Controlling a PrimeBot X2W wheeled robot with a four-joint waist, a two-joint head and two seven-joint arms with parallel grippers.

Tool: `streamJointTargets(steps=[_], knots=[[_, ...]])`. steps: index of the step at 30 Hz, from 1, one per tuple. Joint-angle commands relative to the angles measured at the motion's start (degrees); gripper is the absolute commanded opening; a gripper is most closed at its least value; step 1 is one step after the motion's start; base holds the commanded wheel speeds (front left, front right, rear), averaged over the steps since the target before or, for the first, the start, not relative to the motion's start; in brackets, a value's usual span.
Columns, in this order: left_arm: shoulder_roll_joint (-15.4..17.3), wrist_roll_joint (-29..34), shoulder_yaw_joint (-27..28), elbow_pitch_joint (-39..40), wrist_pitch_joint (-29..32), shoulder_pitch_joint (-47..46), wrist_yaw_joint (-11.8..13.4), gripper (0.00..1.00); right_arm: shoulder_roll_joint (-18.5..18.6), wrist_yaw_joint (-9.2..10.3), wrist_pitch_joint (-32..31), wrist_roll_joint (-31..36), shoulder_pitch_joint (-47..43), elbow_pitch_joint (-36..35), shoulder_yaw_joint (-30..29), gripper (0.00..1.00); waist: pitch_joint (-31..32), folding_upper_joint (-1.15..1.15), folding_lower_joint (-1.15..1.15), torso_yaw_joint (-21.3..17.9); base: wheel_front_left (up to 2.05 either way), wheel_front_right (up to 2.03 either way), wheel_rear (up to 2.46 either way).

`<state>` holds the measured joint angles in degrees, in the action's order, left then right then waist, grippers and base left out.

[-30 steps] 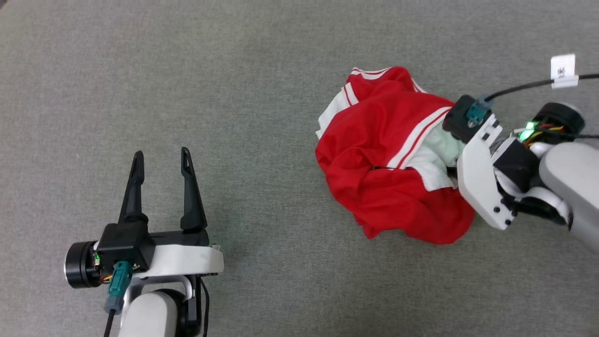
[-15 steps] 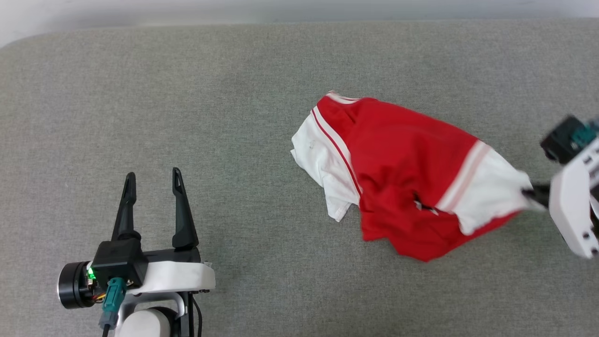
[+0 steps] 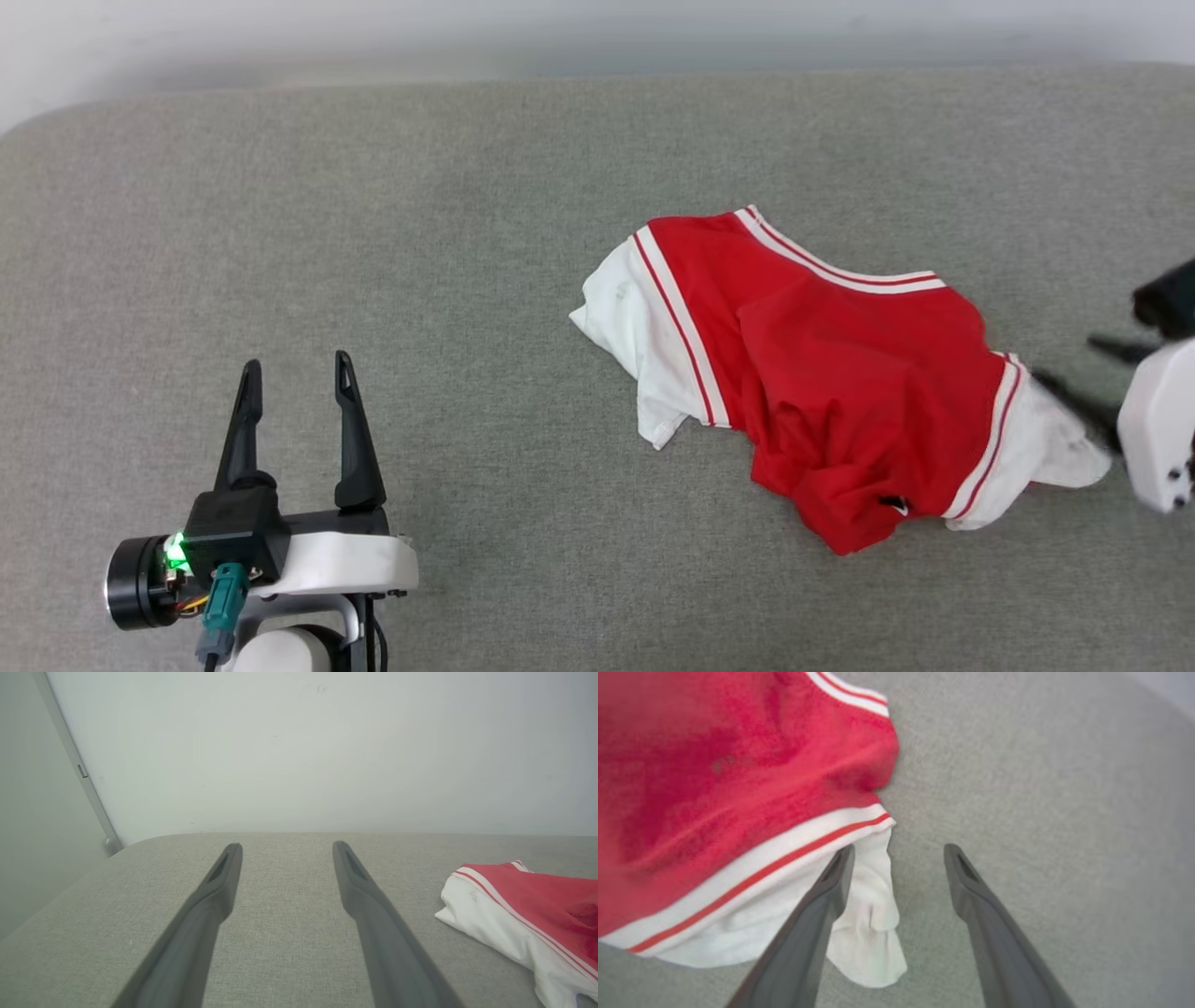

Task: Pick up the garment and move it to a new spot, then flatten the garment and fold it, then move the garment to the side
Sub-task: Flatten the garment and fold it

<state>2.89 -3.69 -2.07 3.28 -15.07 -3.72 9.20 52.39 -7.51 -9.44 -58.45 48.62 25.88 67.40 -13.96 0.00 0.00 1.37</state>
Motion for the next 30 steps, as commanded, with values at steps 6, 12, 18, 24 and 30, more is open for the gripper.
streamJointTargets(steps=[6, 12, 18, 24, 30], knots=[[1.19, 1.60, 1.62, -0.42, -0.15, -1.38, -2.00, 1.00, -0.55, 0.04, 11.77, 6.24, 1.95, -0.82, -6.59, 1.00, 2.65, 0.00, 0.00, -1.33, 0.00, 0.00, 0.00], [4.09, 2.54, 2.44, -0.31, -0.15, -5.95, -4.65, 1.00, -5.62, 0.04, 23.49, 14.70, -2.04, -0.12, -19.45, 1.00, 3.77, 0.00, 0.00, -2.13, 0.00, 0.00, 0.00], [7.29, 2.82, 2.25, -1.11, -0.15, -11.73, -7.75, 1.00, -16.63, 0.04, 24.66, 27.27, -12.92, -6.04, -42.03, 1.00, 3.74, 0.00, 0.00, -2.99, 0.00, 0.00, 0.00], [10.28, 2.18, 0.81, -5.16, -0.15, -19.55, -12.01, 1.00, -28.81, 0.04, 24.65, 41.01, -27.41, -19.37, -59.18, 1.00, 3.06, 0.00, 0.00, -3.32, 0.00, 0.00, 0.00], [13.10, 0.36, -3.38, -10.66, 5.02, -30.54, -15.57, 1.00, -35.06, 0.04, 24.64, 46.51, -34.75, -27.31, -65.24, 1.00, 1.89, 0.00, 0.00, -3.87, 0.00, 0.00, 0.00]])
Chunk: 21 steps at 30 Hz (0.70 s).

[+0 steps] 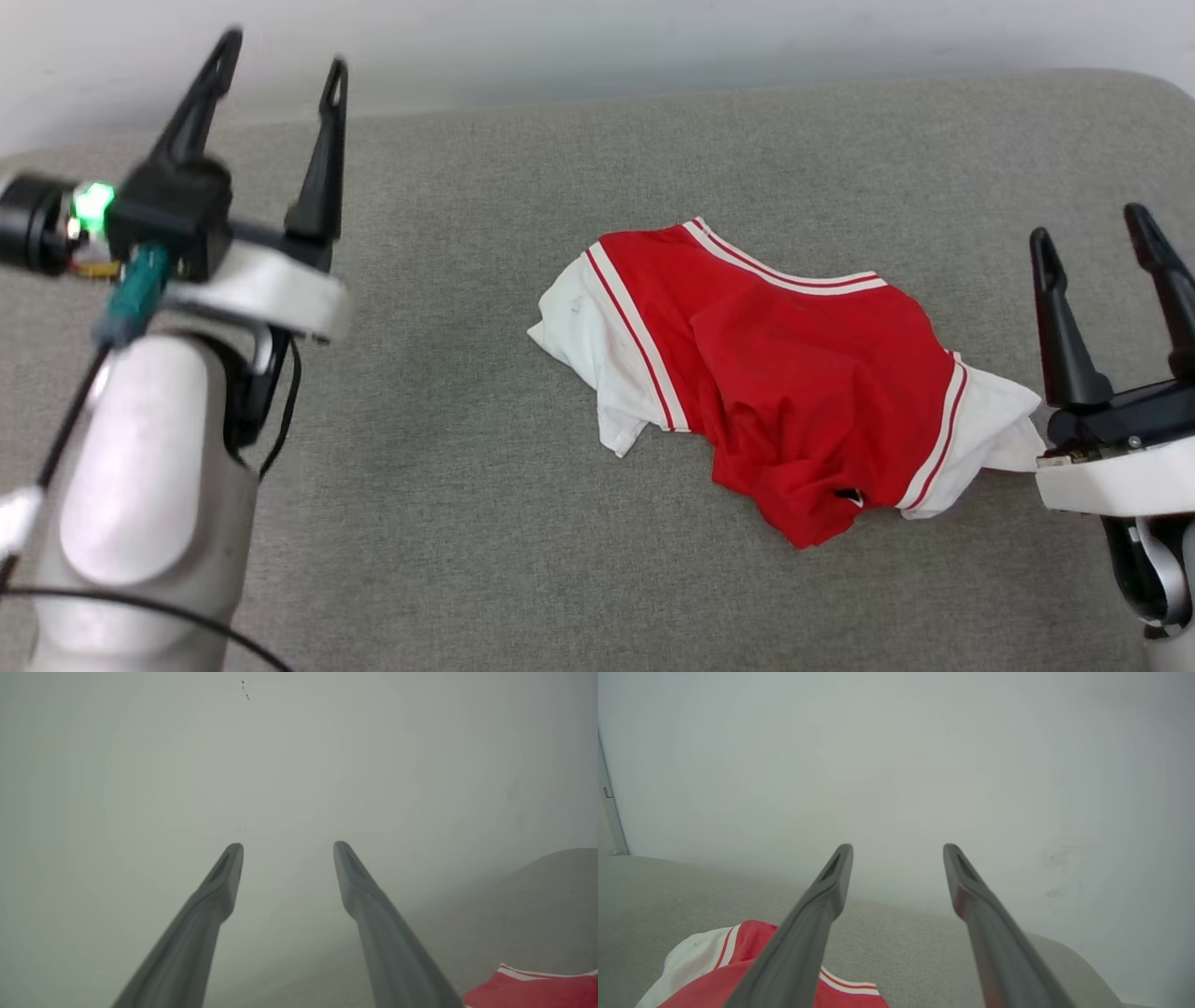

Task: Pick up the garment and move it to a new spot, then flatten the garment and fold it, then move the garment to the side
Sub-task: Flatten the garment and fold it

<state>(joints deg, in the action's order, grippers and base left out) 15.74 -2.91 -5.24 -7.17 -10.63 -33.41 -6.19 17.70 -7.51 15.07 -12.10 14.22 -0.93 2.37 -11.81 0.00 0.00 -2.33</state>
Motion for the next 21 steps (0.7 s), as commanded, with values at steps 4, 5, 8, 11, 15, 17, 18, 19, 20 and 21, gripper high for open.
streamJointTargets(steps=[4, 5, 8, 11, 15, 17, 18, 19, 20, 21], knots=[[2.33, -3.17, -5.39, -2.44, 8.99, -7.77, -1.07, 1.00, -2.99, 0.04, 0.14, 1.79, -3.07, -3.88, -2.68, 1.00, -1.20, 0.00, 0.00, -0.88, 0.00, 0.00, 0.00], [2.97, -4.39, -7.12, -3.10, 11.71, -9.39, -1.12, 1.00, -3.38, 0.04, 0.13, 2.12, -3.59, -4.33, -2.80, 1.00, -1.48, 0.00, 0.00, -1.12, 0.00, 0.00, 0.00], [5.73, -10.16, -14.35, -4.24, 19.95, -14.07, -1.13, 1.00, -4.50, 0.04, 0.13, 2.64, -4.45, -5.48, -3.34, 1.00, -2.41, 0.00, 0.00, -1.92, 0.00, 0.00, 0.00], [8.87, -17.84, -21.69, -5.63, 29.25, -18.36, -1.15, 1.00, -5.31, 0.04, 0.13, 2.70, -4.59, -6.29, -3.70, 1.00, -3.56, 0.00, 0.00, -2.76, 0.00, 0.00, 0.00], [11.16, -24.47, -28.08, -6.71, 38.19, -22.23, -1.16, 1.00, -5.95, 0.04, 0.13, 2.66, -4.40, -6.99, -3.64, 1.00, -5.03, 0.00, 0.00, -3.65, 0.00, 0.00, 0.00], [12.34, -28.19, -31.62, -7.38, 43.61, -24.27, -1.16, 1.00, -5.92, 0.04, 0.14, 2.43, -3.82, -7.18, -3.29, 1.00, -6.33, 0.00, 0.00, -4.37, 0.00, 0.00, 0.00], [12.83, -30.24, -33.32, -7.81, 46.26, -25.16, -1.16, 1.00, -5.90, 0.04, 0.14, 2.31, -3.34, -7.09, -3.03, 1.00, -6.96, 0.00, 0.00, -4.71, 0.00, 0.00, 0.00], [13.25, -32.04, -34.93, -8.04, 48.65, -25.98, -1.16, 1.00, -5.91, 0.04, 0.14, 2.20, -2.67, -7.22, -2.89, 1.00, -7.61, 0.00, 0.00, -5.02, 0.00, 0.00, 0.00], [13.71, -33.63, -36.48, -8.22, 50.74, -26.99, -1.17, 1.00, -5.93, 0.04, 0.14, 2.23, -2.17, -7.38, -2.76, 1.00, -8.30, 0.00, 0.00, -5.36, 0.00, 0.00, 0.00], [14.18, -35.21, -38.13, -8.46, 52.85, -27.81, -1.17, 1.00, -6.02, 0.04, 0.14, 2.22, -1.77, -7.45, -2.55, 1.00, -8.94, 0.00, 0.00, -5.72, 0.00, 0.00, 0.00]])
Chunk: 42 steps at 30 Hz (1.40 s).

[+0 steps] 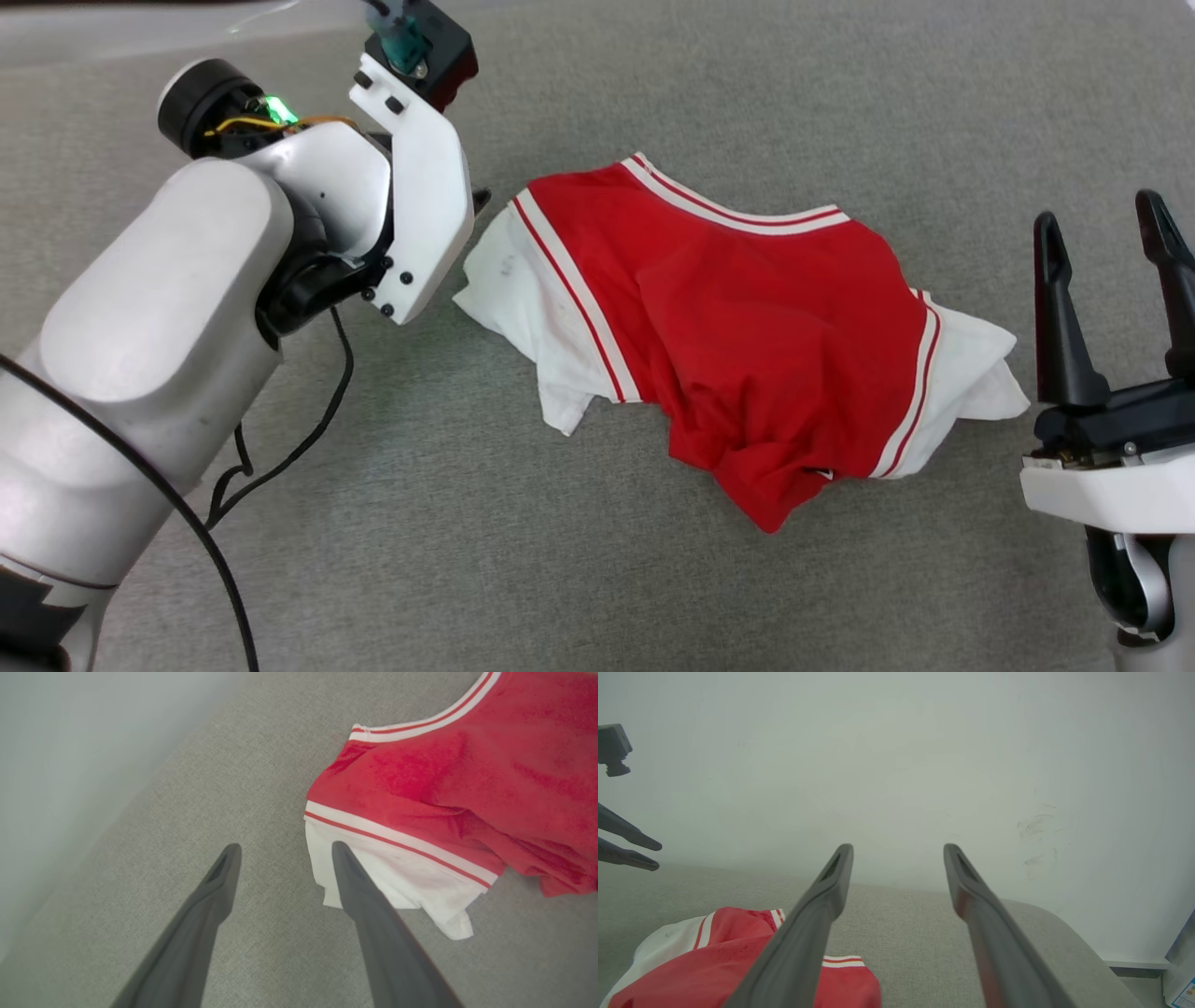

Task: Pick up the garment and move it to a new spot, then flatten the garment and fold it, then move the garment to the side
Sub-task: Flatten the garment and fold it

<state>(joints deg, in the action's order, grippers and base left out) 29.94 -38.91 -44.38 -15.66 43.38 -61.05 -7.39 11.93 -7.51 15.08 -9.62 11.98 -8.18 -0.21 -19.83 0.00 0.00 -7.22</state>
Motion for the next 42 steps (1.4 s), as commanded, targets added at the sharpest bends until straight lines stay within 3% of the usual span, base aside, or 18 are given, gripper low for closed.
streamJointTargets(steps=[1, 7, 16, 17, 18, 27, 35, 42], knots=[[0.45, -0.70, -0.54, -0.12, 0.74, -0.89, 0.03, 1.00, -0.33, 0.04, 0.13, -0.30, 0.86, -0.24, 0.18, 1.00, -1.57, 0.00, 0.00, -1.19, 0.00, 0.00, 0.00], [3.26, -8.80, -9.46, -1.57, 8.57, -4.22, 0.02, 1.00, -0.41, 0.04, 0.13, 0.30, 3.72, 0.12, 1.93, 1.00, -5.33, 0.00, 0.00, -3.74, 0.00, 0.00, 0.00], [5.24, -12.31, -20.67, -3.97, 11.39, -3.27, 0.01, 1.00, -1.07, 0.04, 0.13, 0.48, 4.82, 0.55, 1.68, 1.00, -6.96, 0.00, 0.00, -5.31, 0.00, 0.00, 0.00], [5.39, -12.96, -21.79, -4.20, 11.42, -2.93, -0.03, 0.89, -1.12, 0.04, 0.13, 0.47, 4.87, 0.66, 1.71, 1.00, -6.94, 0.00, 0.00, -5.37, 0.00, 0.00, 0.00], [5.53, -13.53, -22.71, -4.37, 11.08, -2.91, -0.04, 0.00, -1.15, 0.04, 0.13, 0.47, 4.91, 0.77, 1.64, 1.00, -6.84, 0.00, 0.00, -5.34, 0.00, 0.00, 0.00], [6.74, -17.06, -22.99, -4.32, 2.35, -7.72, 0.03, 0.00, -0.68, 0.04, 0.13, 0.89, 2.21, 1.69, -0.70, 1.00, -2.40, 0.00, 0.00, -1.25, 0.00, 0.00, 0.00], [16.21, -19.66, -21.96, -4.30, 1.08, -6.91, 0.33, 0.00, -0.30, 0.04, 0.13, 0.55, 0.08, 2.45, -0.71, 1.00, 0.67, 0.00, 0.00, 1.98, 0.00, 0.00, 0.00], [21.91, -21.99, -20.34, -8.99, -0.47, -3.30, 3.83, 0.00, 0.40, 0.04, 0.13, 0.76, 1.01, 2.64, 0.11, 1.00, -0.29, 0.00, 0.00, 1.46, 0.00, 0.00, 0.00]])
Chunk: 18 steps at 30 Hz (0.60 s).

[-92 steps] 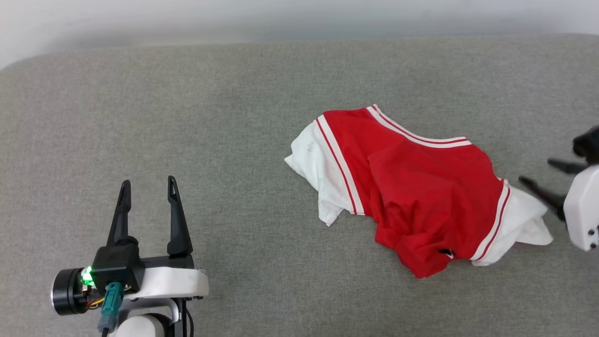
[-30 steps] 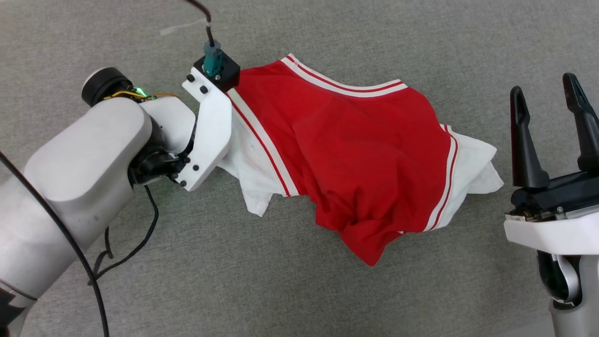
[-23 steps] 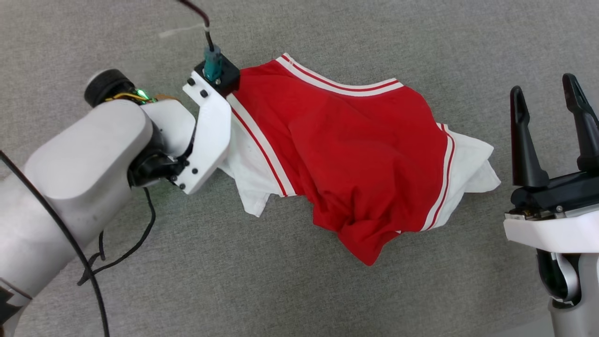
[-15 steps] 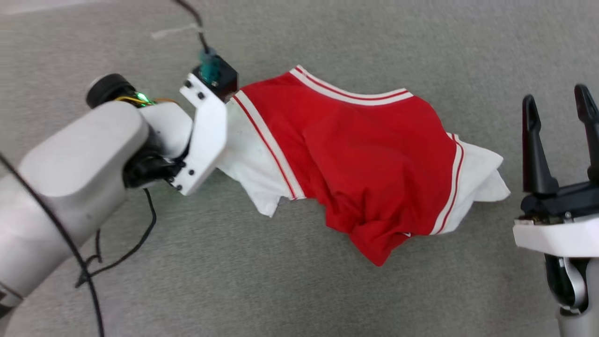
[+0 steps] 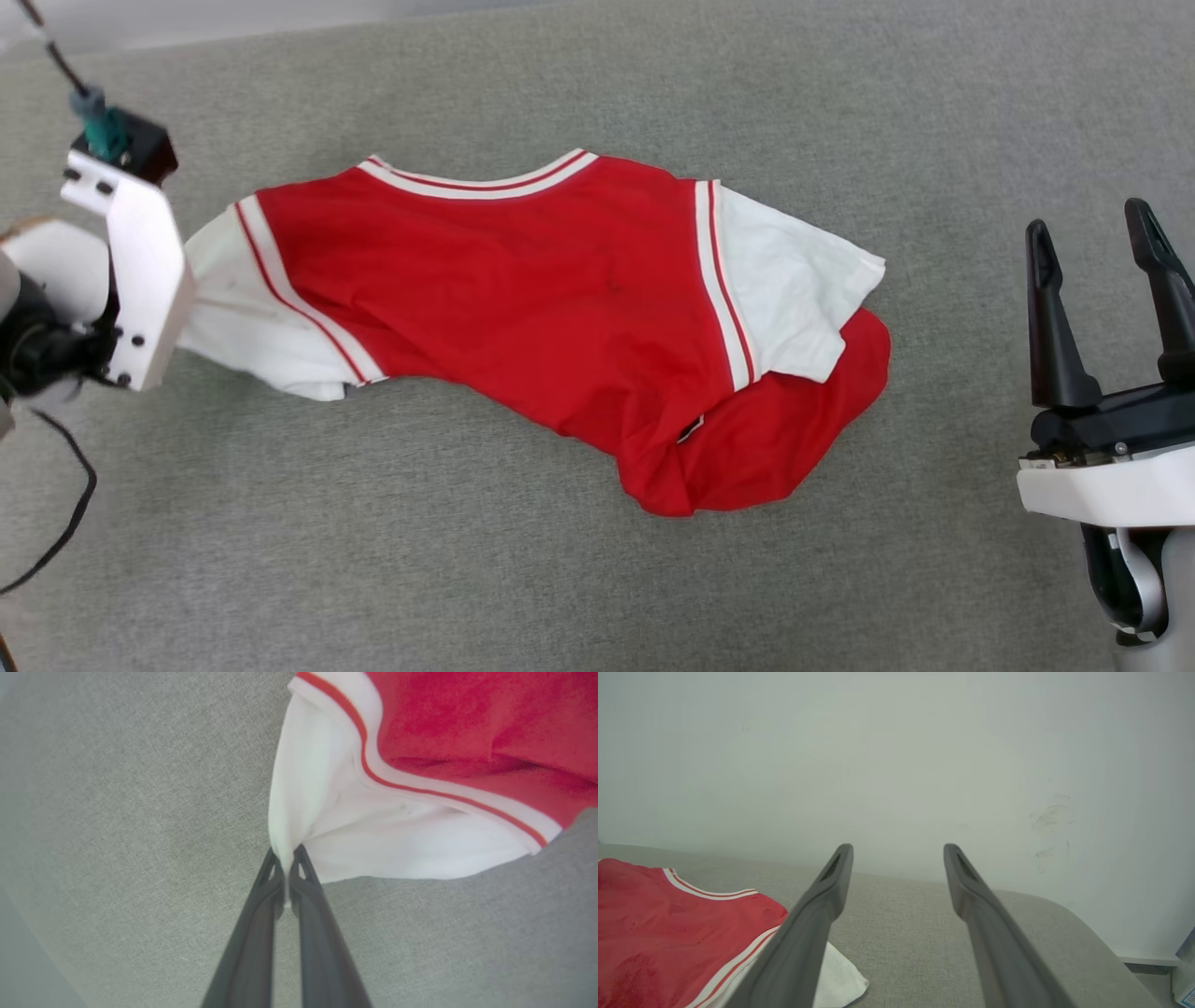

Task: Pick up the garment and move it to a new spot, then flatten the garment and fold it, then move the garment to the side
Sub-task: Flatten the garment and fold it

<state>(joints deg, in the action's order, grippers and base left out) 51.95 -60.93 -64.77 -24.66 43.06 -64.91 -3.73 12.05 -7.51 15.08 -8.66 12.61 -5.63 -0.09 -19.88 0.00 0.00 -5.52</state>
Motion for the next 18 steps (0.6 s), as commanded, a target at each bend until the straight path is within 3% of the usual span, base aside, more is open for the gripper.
streamJointTargets(steps=[1, 7, 8, 9, 14, 18], knots=[[0.20, 0.00, 0.03, -0.71, -0.71, 1.11, 0.51, 0.00, 0.33, 0.04, 0.13, -0.14, 0.36, 0.23, -0.12, 1.00, -0.46, 0.00, 0.00, -0.42, 0.00, 0.00, 0.00], [-1.50, 0.76, 0.16, -5.06, -6.11, 3.55, 1.93, 0.00, 0.65, 0.04, 0.13, 0.20, -0.22, 1.17, -0.01, 1.00, -0.79, 0.00, 0.00, -0.95, 0.00, 0.00, 0.00], [-1.96, 1.14, 0.32, -5.65, -7.62, 3.73, 1.96, 0.22, 0.73, 0.04, 0.13, 0.22, -0.39, 1.39, -0.07, 1.00, -0.51, 0.00, 0.00, -0.86, 0.00, 0.00, 0.00], [-2.47, 1.61, 0.38, -6.31, -9.28, 4.04, 2.07, 1.00, 0.84, 0.04, 0.13, 0.25, -0.51, 1.68, -0.17, 1.00, -0.08, 0.00, 0.00, -0.70, 0.00, 0.00, 0.00], [-4.98, 3.77, 0.93, -7.68, -17.74, 4.19, 1.11, 1.00, 1.47, 0.04, 0.13, 0.52, -0.85, 2.20, -0.98, 1.00, 2.78, 0.00, 0.00, 0.89, 0.00, 0.00, 0.00], [-5.02, 5.51, 1.10, -6.91, -21.31, 2.48, 0.45, 1.00, 1.42, 0.04, 0.13, 0.57, -1.49, 2.15, -1.25, 1.00, 4.28, 0.00, 0.00, 2.30, 0.00, 0.00, 0.00]])
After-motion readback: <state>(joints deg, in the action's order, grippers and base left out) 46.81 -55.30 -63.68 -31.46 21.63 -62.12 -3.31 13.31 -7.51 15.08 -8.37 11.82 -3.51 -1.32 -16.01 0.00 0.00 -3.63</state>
